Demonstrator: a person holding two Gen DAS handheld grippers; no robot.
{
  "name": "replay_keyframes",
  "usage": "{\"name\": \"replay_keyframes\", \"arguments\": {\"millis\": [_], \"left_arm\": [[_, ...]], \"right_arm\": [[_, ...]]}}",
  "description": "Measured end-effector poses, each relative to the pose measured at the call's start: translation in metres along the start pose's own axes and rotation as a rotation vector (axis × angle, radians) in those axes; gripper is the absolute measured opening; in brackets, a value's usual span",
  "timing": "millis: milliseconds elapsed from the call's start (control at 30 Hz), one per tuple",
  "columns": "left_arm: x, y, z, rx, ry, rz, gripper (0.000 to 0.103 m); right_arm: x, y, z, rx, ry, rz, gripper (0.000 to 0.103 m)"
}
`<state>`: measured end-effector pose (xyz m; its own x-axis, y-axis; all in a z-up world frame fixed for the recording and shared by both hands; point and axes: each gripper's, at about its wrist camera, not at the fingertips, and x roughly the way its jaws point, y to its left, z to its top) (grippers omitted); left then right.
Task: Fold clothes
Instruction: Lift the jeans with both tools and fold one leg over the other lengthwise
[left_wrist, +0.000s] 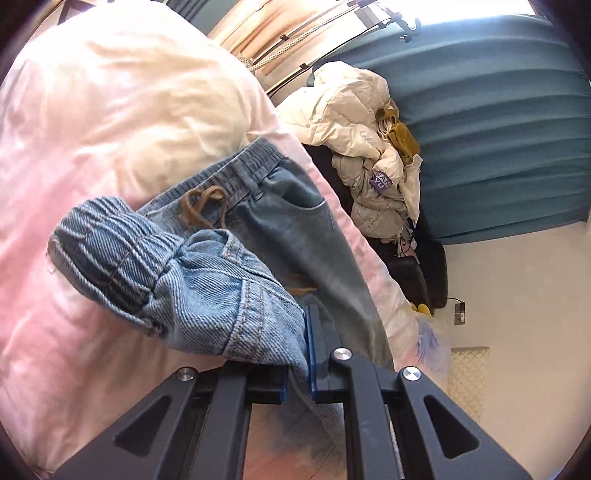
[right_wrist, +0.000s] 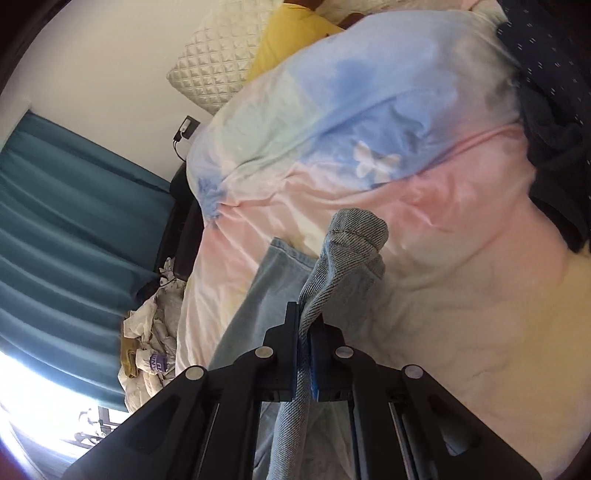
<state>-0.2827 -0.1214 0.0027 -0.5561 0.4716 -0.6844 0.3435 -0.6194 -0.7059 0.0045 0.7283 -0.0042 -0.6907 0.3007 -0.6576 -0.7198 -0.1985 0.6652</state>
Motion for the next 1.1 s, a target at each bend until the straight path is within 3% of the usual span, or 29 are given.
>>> {"name": "replay_keyframes", "arguments": {"millis": [133,300,733,900,1100], "left_arm": [[0.027,-0.035,0.031,0.029,-0.021,0.099,0.007],[0.081,-0.07,0.059,0.055,-0.041,0.186,0.007],[0.243,-0.14,0.108,0.233,-0.092,0.382,0.007],[0.27,-0.134,0.11,0.257,-0.098,0.411,0.008],[0.249,-0.125,0.102,0.299,-0.08,0.314,0.01]], "right_arm": [[0.026,0.036,0.009,-0.032,0.025,-0.041,0.003],[0.081,0.077,0.018,-0.14,0.047,-0.159,0.001],[0.263,0.113,0.02,-0.338,0.038,-0.285,0.001],[0.313,0.103,0.009,-0.445,0.096,-0.344,0.001],[0.299,0.09,0.009,-0.449,0.116,-0.274,0.005]]}}
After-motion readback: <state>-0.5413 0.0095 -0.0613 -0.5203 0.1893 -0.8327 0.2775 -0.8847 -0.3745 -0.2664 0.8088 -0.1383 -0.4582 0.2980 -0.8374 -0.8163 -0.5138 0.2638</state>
